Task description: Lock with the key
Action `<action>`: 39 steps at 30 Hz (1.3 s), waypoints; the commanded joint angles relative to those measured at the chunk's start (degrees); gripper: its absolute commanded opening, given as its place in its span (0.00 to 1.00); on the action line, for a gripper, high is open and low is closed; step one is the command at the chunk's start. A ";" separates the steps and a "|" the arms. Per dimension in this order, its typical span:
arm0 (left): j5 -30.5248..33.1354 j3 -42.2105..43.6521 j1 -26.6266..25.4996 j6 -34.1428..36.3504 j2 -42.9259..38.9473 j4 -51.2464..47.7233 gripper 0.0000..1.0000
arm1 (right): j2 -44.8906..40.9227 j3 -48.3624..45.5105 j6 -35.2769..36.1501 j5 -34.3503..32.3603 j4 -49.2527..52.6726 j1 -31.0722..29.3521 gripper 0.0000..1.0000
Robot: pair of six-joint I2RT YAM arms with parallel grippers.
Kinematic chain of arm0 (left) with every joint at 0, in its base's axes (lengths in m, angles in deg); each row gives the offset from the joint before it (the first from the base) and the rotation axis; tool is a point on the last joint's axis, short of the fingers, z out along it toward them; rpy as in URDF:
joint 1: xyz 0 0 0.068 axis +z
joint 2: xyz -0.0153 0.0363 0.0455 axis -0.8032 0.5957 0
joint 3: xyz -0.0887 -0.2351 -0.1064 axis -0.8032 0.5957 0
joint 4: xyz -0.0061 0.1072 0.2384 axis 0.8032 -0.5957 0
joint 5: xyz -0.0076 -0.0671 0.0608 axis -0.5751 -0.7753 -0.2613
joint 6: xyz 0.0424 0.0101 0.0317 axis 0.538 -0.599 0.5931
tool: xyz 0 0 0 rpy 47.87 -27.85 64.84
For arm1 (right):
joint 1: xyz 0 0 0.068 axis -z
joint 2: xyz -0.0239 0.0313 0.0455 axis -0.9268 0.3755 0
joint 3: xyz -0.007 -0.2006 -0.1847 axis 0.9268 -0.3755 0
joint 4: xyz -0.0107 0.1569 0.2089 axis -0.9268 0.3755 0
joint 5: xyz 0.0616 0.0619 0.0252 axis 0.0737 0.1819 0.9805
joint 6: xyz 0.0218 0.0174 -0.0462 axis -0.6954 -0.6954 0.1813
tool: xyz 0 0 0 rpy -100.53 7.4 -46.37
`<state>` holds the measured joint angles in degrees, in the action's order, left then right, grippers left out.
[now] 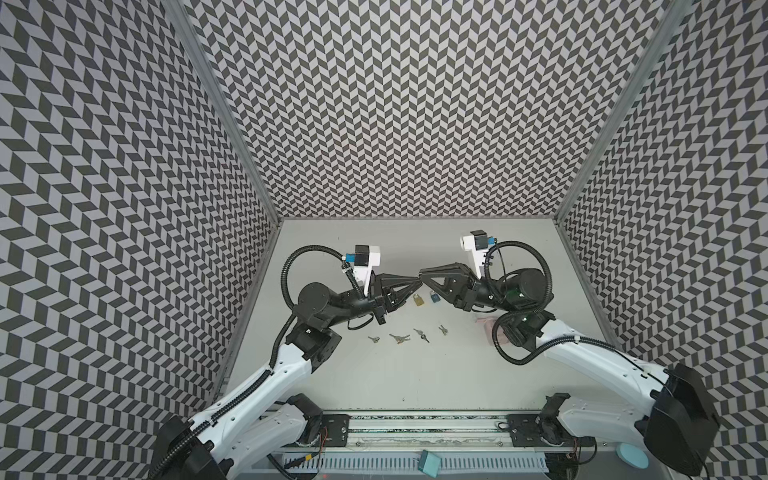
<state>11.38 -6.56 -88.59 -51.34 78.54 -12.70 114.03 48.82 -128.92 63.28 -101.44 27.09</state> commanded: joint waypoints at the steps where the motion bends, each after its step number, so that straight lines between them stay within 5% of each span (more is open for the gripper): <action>1: 0.30 0.37 -0.26 0.21 -0.19 0.02 0.00 | -0.85 0.83 0.07 -1.01 -0.57 -0.36 0.05; 6: 2.79 0.26 -0.26 1.48 -0.79 -3.26 0.05 | -2.79 -0.13 2.47 -3.88 2.27 -0.28 0.00; 9: 8.51 0.17 -0.17 2.90 -1.66 -8.62 0.48 | -5.97 -0.99 7.33 -11.71 12.74 -0.27 0.00; 12: 20.60 -0.47 -0.15 3.90 -2.20 -19.46 0.99 | -9.34 -2.09 13.51 -26.86 29.53 -0.32 0.00; 17: 36.61 0.37 0.09 2.67 -1.42 -30.60 1.00 | -8.54 -8.37 15.65 -44.98 49.87 1.09 0.00; 22: 40.18 2.19 0.09 0.34 -0.57 -31.55 1.00 | -1.91 -14.42 15.83 -43.28 51.19 4.94 0.00; 29: 40.43 2.57 0.09 -0.17 -0.50 -31.90 1.00 | 11.35 -8.68 20.31 -43.95 56.14 5.59 0.00; 39: 41.86 2.71 0.30 -0.39 -1.36 -33.15 1.00 | 17.43 -6.86 21.98 -49.86 54.93 6.83 0.00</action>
<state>51.51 -4.29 -88.66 -50.99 78.02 -44.34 130.38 40.34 -108.48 16.38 -45.07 33.34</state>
